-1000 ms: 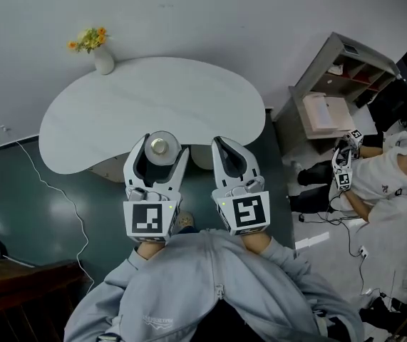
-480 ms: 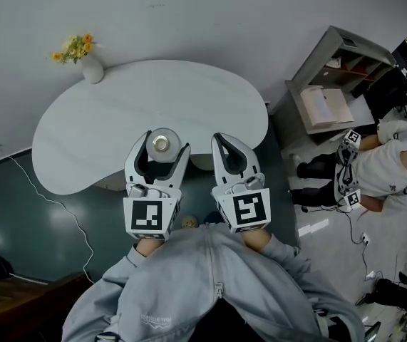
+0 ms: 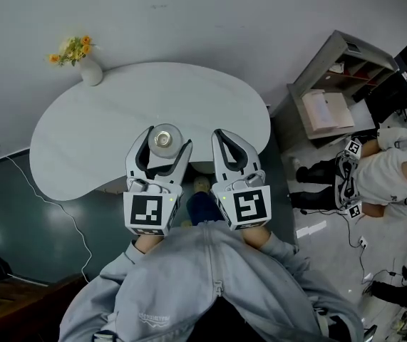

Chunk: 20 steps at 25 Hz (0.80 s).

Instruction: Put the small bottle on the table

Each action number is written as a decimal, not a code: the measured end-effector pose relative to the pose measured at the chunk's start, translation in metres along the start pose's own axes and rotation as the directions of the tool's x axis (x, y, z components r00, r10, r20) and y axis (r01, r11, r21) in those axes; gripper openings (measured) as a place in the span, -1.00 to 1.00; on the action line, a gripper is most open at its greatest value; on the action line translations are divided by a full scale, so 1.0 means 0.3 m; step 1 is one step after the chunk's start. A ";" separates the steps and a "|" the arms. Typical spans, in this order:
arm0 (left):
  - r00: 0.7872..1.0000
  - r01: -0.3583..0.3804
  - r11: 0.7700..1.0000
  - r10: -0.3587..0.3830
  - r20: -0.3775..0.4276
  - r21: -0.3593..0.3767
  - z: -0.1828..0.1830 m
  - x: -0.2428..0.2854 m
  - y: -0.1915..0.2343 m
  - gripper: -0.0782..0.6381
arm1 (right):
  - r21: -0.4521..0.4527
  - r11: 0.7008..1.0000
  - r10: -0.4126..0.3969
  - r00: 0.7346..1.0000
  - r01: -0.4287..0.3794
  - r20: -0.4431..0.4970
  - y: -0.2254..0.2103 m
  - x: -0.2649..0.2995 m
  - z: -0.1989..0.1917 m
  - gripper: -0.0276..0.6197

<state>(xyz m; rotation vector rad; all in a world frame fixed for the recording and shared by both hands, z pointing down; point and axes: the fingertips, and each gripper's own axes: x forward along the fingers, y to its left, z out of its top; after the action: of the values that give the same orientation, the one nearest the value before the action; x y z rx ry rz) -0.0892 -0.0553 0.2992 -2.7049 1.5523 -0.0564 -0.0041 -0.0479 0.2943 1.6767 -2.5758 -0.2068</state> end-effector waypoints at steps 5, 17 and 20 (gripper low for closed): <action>1.000 -0.008 1.000 0.008 0.005 0.010 0.005 0.120 0.052 0.14 | -0.005 1.000 0.010 1.000 -0.010 0.001 -0.059 0.110 -0.017 -0.83; 0.999 -0.041 0.999 0.041 -0.003 -0.011 -0.008 0.425 0.182 0.14 | 0.005 1.000 0.030 1.000 -0.030 -0.004 -0.242 0.399 -0.062 -0.83; 0.999 -0.049 0.999 0.049 -0.013 -0.003 -0.017 0.511 0.207 0.14 | 0.000 0.999 0.041 0.999 -0.041 -0.009 -0.293 0.471 -0.074 -0.83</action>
<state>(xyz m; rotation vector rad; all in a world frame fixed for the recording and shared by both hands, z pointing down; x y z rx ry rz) -0.0658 -0.2190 0.3051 -2.6730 1.6232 -0.0703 0.0208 -0.2138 0.3004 1.6187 -2.6012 -0.1978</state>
